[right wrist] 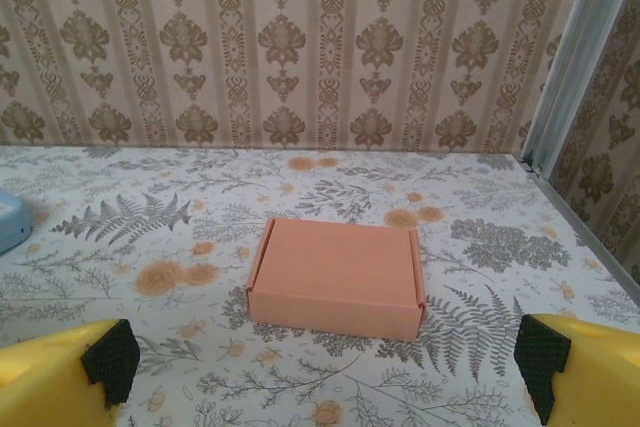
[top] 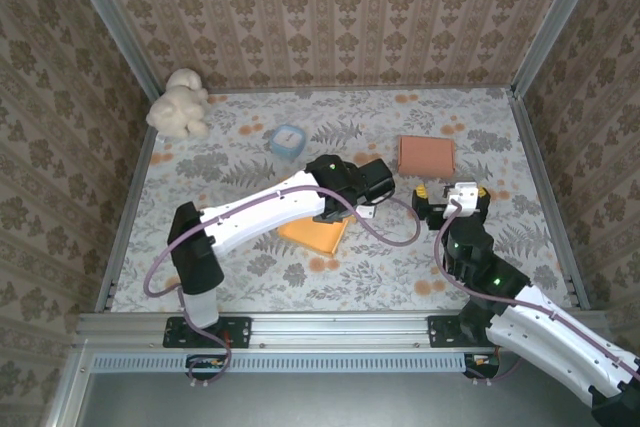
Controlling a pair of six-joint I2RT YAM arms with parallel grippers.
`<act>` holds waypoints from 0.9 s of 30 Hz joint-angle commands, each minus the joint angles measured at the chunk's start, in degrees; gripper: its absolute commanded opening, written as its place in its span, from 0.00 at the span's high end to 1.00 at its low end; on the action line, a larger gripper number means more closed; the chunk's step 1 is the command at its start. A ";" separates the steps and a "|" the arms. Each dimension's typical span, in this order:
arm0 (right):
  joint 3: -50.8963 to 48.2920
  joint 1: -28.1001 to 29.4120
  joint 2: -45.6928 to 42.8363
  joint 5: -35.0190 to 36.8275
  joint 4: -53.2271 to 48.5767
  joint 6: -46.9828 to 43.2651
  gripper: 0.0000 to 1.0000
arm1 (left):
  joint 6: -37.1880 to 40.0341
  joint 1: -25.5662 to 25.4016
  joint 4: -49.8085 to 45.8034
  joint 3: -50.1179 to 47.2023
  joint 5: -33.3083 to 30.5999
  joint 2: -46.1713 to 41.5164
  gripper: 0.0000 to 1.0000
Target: Fold the paper box
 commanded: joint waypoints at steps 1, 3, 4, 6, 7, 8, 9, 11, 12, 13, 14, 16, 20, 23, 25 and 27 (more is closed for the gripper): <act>-1.08 -0.54 -1.15 1.49 -0.66 1.47 0.00 | 2.24 1.70 1.16 0.06 5.04 -2.86 0.55; -1.13 -0.64 -1.12 1.15 -0.58 1.55 0.00 | 4.58 2.71 3.85 -1.91 7.52 -5.47 0.52; -1.11 -0.64 -1.04 0.83 -0.57 1.55 0.00 | 6.05 3.44 5.41 -3.12 9.12 -7.08 0.51; -1.35 -0.83 -0.50 -0.10 0.01 1.30 0.00 | 9.78 5.45 9.93 -7.52 12.95 -10.75 0.50; -1.47 -0.97 0.03 -0.84 0.49 1.13 0.00 | 11.47 6.60 11.95 -9.43 14.66 -12.26 0.50; -1.57 -1.14 0.86 -1.80 0.88 0.86 0.00 | 13.38 8.07 14.32 -11.30 17.13 -14.28 0.50; -1.57 -1.32 1.83 -2.69 1.21 0.68 0.00 | 15.27 9.67 16.53 -13.74 20.12 -15.99 0.50; -1.18 -1.59 3.92 -3.71 1.40 0.59 0.00 | 19.21 11.90 21.71 -18.17 24.32 -19.24 0.47; -0.97 -1.73 5.02 -4.23 1.61 0.57 0.00 | 21.10 12.90 24.95 -20.80 25.88 -20.83 0.45; -0.85 -1.85 5.90 -4.89 1.83 0.43 0.00 | 22.63 13.67 27.43 -22.63 27.33 -21.91 0.43; -0.87 -1.95 7.08 -6.08 2.38 0.09 0.00 | 23.81 14.72 29.68 -24.23 29.39 -22.75 0.41; -0.96 -2.26 9.37 -8.95 3.66 -0.65 0.00 | 24.92 16.89 31.27 -25.46 33.72 -22.86 0.38; -0.13 -2.44 15.55 -13.48 5.59 -3.43 0.00 | 27.52 20.13 33.41 -26.48 37.05 -20.38 0.38; 2.09 -2.40 18.80 -16.72 3.38 -4.97 0.00 | 28.73 21.92 34.19 -26.90 38.66 -18.69 0.38; 2.73 -2.44 20.00 -18.84 3.08 -5.75 0.00 | 29.12 23.04 33.98 -26.33 40.14 -17.77 0.39; 2.94 -2.40 20.35 -20.99 3.03 -6.47 0.00 | 29.09 23.63 32.76 -25.15 41.33 -16.51 0.40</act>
